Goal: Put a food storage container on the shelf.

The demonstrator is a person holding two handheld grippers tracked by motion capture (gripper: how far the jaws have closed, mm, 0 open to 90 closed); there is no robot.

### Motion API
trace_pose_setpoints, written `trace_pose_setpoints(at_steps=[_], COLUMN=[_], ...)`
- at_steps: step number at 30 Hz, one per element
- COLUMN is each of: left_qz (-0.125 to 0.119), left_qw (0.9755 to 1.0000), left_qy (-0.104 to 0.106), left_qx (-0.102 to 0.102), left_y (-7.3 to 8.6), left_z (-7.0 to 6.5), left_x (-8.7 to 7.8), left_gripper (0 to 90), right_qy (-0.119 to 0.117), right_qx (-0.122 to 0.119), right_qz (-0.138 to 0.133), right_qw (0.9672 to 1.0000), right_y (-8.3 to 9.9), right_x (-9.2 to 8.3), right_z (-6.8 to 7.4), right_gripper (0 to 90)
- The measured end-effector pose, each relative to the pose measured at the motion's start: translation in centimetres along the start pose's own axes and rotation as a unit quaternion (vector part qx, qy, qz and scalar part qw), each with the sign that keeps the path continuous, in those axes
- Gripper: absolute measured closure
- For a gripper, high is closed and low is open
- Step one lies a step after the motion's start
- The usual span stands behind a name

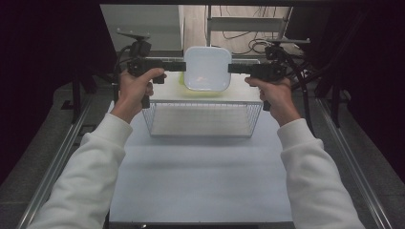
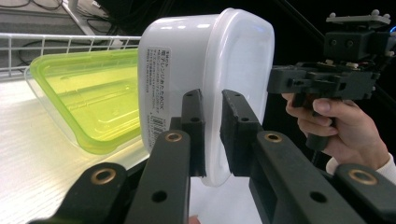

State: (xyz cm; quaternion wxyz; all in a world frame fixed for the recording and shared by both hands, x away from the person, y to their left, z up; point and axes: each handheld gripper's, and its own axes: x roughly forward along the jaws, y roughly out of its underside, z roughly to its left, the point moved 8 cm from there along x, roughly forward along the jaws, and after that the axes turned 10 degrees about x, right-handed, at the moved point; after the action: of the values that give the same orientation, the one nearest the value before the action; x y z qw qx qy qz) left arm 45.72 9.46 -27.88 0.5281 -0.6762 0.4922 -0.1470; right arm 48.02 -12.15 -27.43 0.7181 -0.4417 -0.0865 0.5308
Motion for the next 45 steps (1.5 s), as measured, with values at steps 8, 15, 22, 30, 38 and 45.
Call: trace_pose_setpoints(at_steps=[8,15,22,30,38,45], left_qz=[-0.005,-0.009,-0.008,0.002,0.002,-0.003], left_qw=[1.0,0.9998,0.9993,0.9986,0.9968,0.9923], left_qy=[-0.008,-0.011,-0.01,-0.013,0.002,0.014], left_qx=[-0.002,-0.014,-0.034,-0.052,-0.08,-0.123], left_y=[-1.2,-2.0,-2.0,-1.6,-1.7,-2.1], left_z=[0.7,1.8,3.5,5.0,6.0,7.5], left_x=[0.1,0.7,1.5,2.3,2.5,3.0], left_gripper=[80.1,80.1,80.0,80.0,80.0,79.4], right_qy=[-0.004,0.004,0.015,0.027,0.028,0.03], right_qx=[0.01,0.012,0.02,0.037,0.058,0.095], right_qz=[-0.002,0.002,0.01,0.022,0.028,0.026], right_qw=[0.9999,0.9999,0.9996,0.9987,0.9975,0.9947], right_y=[-1.1,-2.3,-3.1,-3.4,-3.9,-4.8], right_x=[0.6,1.3,2.5,3.8,4.3,5.0], right_z=[-0.4,-1.0,-2.0,-3.3,-3.6,-4.0], right_gripper=[78.4,78.3,78.3,78.1,77.8,76.8])
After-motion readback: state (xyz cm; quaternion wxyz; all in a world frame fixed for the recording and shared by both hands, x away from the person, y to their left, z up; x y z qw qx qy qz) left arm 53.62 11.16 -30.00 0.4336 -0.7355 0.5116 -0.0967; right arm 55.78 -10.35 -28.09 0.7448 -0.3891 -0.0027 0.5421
